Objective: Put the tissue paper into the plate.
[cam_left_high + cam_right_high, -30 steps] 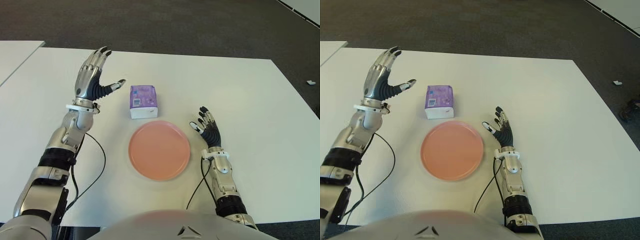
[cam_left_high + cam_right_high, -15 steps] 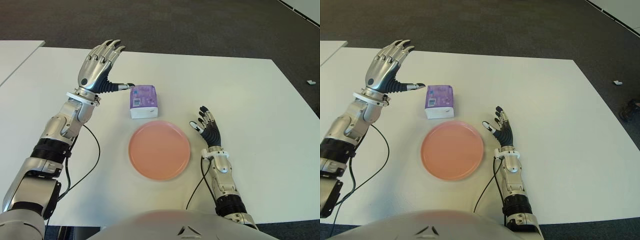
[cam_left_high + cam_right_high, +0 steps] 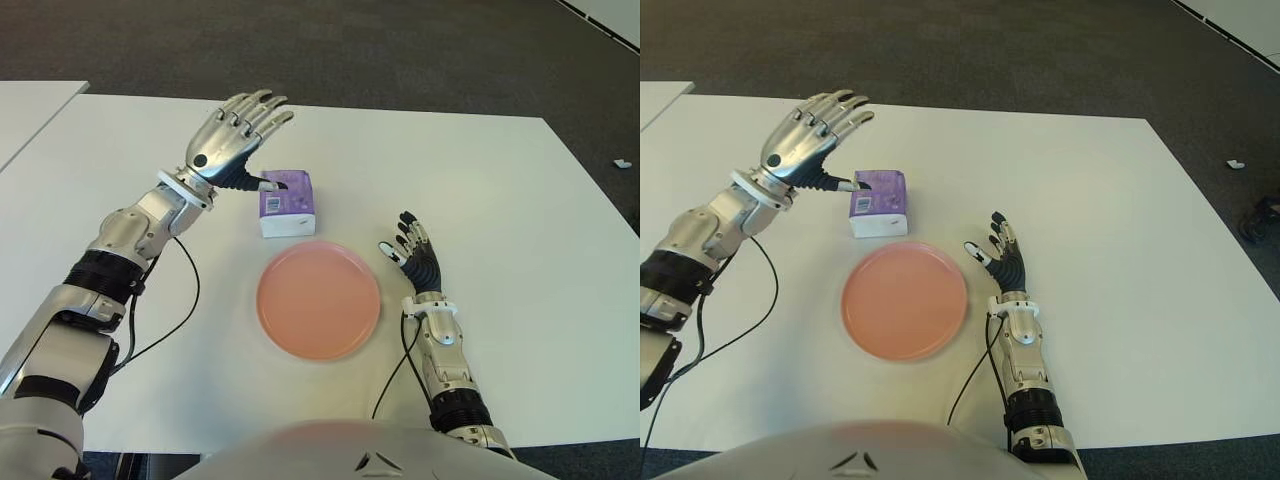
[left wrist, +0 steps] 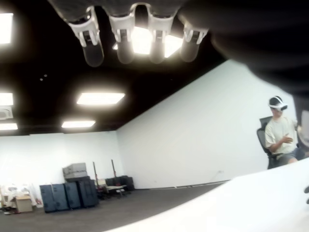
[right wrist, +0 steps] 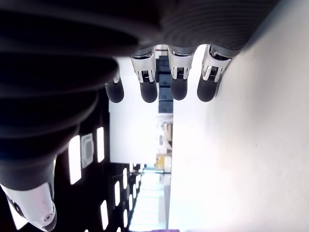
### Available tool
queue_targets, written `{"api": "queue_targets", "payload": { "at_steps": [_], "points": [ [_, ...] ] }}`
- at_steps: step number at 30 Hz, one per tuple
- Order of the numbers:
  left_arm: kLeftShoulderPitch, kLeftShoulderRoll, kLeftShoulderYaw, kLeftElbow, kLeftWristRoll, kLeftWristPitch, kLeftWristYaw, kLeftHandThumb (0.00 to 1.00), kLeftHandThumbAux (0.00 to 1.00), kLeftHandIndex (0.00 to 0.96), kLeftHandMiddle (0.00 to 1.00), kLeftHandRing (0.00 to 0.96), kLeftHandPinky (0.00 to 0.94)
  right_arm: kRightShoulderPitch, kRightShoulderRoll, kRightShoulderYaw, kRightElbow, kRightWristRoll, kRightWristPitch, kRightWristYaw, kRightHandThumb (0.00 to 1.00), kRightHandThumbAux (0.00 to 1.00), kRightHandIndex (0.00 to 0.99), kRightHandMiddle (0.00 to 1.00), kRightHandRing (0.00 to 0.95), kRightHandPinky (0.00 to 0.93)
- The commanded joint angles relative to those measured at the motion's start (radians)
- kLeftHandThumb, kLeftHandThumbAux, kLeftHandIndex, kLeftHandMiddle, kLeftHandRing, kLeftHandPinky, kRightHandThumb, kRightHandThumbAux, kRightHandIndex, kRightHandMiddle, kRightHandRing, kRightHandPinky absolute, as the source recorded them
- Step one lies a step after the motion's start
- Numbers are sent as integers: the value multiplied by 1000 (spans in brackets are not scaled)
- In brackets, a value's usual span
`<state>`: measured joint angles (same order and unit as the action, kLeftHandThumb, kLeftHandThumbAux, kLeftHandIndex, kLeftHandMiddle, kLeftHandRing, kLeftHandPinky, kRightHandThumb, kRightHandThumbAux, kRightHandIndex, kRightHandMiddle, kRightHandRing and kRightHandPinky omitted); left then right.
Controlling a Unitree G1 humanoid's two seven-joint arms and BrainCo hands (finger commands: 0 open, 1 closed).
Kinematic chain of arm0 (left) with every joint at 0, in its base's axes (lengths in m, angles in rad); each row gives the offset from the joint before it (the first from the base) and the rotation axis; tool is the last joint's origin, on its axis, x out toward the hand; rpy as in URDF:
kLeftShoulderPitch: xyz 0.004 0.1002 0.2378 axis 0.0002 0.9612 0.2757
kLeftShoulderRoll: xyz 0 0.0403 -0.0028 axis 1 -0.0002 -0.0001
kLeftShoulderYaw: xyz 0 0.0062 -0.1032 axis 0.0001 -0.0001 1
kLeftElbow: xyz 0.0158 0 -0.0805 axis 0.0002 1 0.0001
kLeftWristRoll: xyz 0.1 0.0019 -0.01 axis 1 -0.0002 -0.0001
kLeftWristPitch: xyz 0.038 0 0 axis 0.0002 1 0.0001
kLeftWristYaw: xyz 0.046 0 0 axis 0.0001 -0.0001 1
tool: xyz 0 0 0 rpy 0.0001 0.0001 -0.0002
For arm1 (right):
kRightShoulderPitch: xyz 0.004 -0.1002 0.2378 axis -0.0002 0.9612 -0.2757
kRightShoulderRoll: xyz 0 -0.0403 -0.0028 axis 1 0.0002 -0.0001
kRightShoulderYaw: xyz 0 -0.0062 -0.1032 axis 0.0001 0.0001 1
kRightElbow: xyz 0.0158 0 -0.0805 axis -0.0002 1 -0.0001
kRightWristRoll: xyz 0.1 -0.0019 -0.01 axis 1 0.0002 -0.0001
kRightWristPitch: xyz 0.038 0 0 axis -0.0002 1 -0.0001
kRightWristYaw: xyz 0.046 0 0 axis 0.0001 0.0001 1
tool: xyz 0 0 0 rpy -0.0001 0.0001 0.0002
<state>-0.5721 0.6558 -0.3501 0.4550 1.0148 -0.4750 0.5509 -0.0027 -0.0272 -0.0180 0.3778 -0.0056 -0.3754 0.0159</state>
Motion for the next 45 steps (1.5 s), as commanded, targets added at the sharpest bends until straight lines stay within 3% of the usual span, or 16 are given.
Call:
{"api": "queue_targets", "payload": {
  "at_steps": [1,8,11,15,20,33,45],
  "points": [
    [5,17,-52,21,7,-47,-44,72,405,0,0,0,0,67,14,8,79,-2,77,1,0,664,0,0,0,0],
    [-6,40,-75,34,-23,-109,-131,60,391,0,0,0,0,67,16,10,79,-5,75,-2,0,661,0,0,0,0],
    [-9,49,-82,33,-61,-137,-234,55,382,0,0,0,0,67,15,10,77,-6,76,-1,0,657,0,0,0,0],
    [-4,54,-84,19,-88,-143,-332,50,370,0,0,0,0,67,15,11,75,-8,79,-2,0,650,0,0,0,0],
    [3,53,-80,13,-98,-144,-384,47,361,0,0,0,0,67,13,13,73,-8,80,1,0,647,0,0,0,0],
    [5,36,-92,41,-94,-144,-413,38,354,0,0,0,0,68,11,14,59,-7,92,4,0,637,0,0,0,0],
    [-16,19,-131,99,-53,-135,-365,34,362,0,0,0,0,67,7,11,63,-2,88,12,0,645,0,0,0,0]
  ]
}}
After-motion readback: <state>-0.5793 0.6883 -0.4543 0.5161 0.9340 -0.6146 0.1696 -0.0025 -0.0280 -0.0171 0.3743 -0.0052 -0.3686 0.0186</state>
